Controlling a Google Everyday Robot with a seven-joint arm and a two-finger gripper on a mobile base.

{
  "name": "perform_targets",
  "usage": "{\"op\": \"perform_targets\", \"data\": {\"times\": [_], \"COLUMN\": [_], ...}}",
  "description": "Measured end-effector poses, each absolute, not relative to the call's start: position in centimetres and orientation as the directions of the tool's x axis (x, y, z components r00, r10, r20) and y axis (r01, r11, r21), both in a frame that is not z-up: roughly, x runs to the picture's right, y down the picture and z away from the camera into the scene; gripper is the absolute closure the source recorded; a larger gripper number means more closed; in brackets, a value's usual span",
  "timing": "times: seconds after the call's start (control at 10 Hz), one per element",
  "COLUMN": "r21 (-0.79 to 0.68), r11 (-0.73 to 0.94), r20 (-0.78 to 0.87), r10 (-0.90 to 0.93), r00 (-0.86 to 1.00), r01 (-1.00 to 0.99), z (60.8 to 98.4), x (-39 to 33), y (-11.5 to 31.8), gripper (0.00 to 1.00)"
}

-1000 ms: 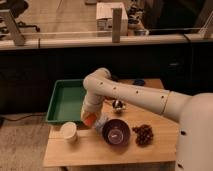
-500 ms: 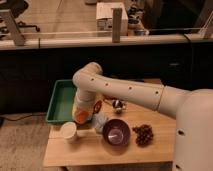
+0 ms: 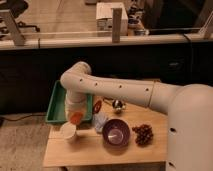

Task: Place apple in paper cup

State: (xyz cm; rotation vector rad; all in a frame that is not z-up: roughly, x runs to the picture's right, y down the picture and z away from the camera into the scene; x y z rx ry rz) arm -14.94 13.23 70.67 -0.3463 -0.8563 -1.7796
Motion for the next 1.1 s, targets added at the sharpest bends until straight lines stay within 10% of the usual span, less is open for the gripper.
{"op": "perform_targets", "data": {"times": [0.8,1.1], "r21": [0.379,0.388], "r11": [-0.247,-0.266], "r20": [0.595,0.592], "r10": [-0.674,-0.662], "r00": [-0.439,-0.460], "r01": [0.892,0.883], "z": [69.4,69.2], "x": [-18.3,-19.4], "y": [15.0,15.4], "gripper": [0.23,0.20]}}
